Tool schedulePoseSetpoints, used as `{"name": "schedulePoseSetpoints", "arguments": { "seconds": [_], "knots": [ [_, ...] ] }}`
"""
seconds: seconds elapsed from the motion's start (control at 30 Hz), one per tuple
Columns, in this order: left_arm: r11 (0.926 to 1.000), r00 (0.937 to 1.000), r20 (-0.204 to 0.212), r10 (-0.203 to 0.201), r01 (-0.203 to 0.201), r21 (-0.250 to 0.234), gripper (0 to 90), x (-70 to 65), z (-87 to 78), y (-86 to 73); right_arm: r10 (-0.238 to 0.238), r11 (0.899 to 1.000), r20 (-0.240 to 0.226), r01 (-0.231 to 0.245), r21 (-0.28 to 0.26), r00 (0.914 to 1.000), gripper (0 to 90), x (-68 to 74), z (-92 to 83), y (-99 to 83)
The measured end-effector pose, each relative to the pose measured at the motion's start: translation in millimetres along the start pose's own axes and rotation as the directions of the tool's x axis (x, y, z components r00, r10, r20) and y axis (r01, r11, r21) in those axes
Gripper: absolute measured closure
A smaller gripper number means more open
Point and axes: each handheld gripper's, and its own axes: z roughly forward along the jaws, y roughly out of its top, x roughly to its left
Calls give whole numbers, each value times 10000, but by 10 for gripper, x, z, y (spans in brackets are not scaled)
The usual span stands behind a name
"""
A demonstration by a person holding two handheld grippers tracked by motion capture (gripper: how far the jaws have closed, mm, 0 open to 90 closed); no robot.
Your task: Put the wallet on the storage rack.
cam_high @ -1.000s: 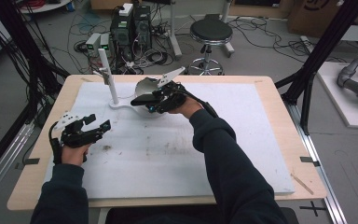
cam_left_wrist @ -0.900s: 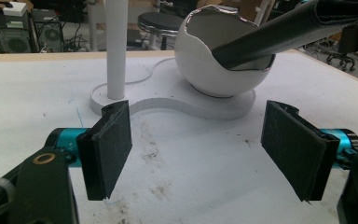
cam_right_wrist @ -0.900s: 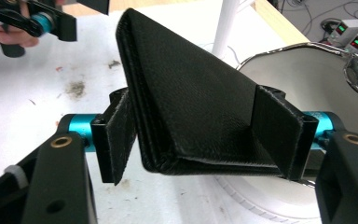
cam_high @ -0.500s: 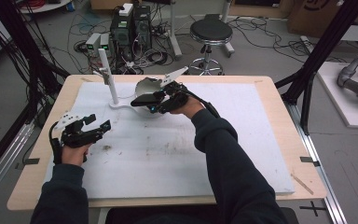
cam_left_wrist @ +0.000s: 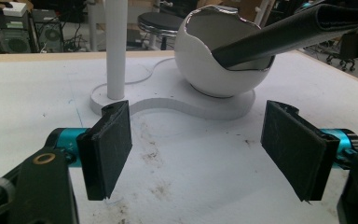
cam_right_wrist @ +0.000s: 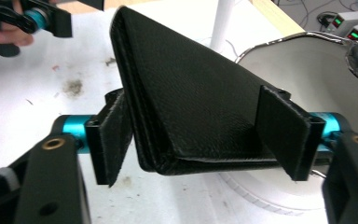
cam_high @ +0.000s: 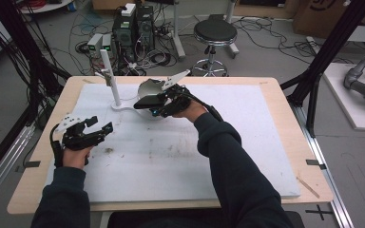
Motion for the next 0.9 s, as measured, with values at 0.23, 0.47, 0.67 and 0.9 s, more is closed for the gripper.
{"name": "schedulePoseSetpoints", "arguments": {
  "seconds": [0.23, 0.47, 0.67, 0.9],
  "knots": [
    [10000, 10000, -8, -1, 1, 8, 248, -7, 4, -1, 19, 10000, -211, -20, -34, 9998, 278, 11, -13, 3],
    [10000, 10000, -6, -3, 4, 14, 248, -9, 5, -1, 168, 9998, -373, -172, -101, 9992, 273, 9, -9, -1],
    [10000, 10000, 3, 27, -27, 7, 248, -7, 4, -1, -333, 9993, 121, 330, 186, 9994, 306, 26, 14, 3],
    [10000, 10000, -1, 2, -2, -4, 248, -2, 2, -1, 157, 9997, -314, -162, -164, 9994, 281, 10, -12, 7]
  ]
}}
